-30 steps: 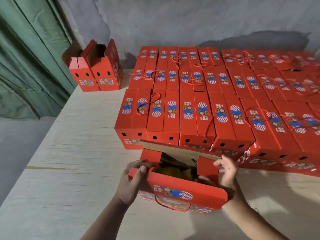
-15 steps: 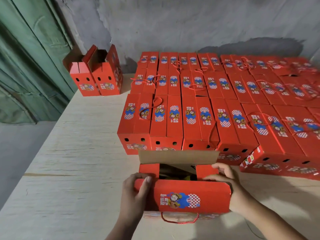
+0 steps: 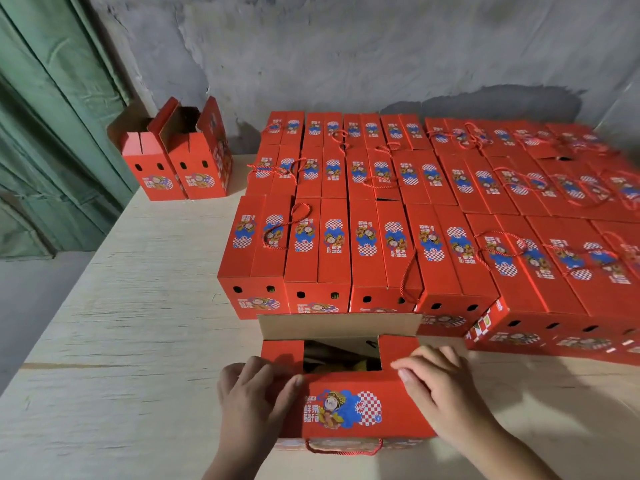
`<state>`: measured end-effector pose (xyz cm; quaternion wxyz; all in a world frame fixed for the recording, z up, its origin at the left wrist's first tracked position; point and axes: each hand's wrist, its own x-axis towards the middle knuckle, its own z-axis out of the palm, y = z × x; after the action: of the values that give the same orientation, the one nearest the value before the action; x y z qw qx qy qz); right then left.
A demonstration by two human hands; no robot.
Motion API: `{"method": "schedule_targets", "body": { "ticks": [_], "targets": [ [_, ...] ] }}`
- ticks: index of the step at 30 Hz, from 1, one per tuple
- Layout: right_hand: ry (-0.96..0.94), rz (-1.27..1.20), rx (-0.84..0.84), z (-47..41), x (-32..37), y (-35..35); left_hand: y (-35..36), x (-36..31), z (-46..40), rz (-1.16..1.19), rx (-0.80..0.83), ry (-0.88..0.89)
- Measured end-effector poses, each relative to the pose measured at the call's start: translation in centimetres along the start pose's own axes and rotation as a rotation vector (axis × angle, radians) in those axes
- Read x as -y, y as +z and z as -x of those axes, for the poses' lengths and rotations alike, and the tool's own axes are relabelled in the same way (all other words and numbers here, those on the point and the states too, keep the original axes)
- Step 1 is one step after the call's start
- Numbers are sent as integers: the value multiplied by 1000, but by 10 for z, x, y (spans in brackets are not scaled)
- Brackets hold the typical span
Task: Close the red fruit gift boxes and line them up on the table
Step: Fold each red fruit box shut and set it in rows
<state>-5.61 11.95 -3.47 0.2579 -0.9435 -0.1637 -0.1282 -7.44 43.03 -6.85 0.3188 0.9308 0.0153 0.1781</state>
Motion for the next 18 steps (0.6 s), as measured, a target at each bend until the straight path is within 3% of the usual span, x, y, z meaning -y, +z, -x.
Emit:
{"method": "schedule_targets", "body": {
  "ticks": [9,14,18],
  "targets": [
    [-112,100,34,-3,3,11,2,-4,-7,-91,22,31],
    [-83,115,89,-11,4,13,3,1,-13,-98,44,75],
    [-67,197,142,-20,5,14,9,1,-10,-199,82,-65]
  ]
}}
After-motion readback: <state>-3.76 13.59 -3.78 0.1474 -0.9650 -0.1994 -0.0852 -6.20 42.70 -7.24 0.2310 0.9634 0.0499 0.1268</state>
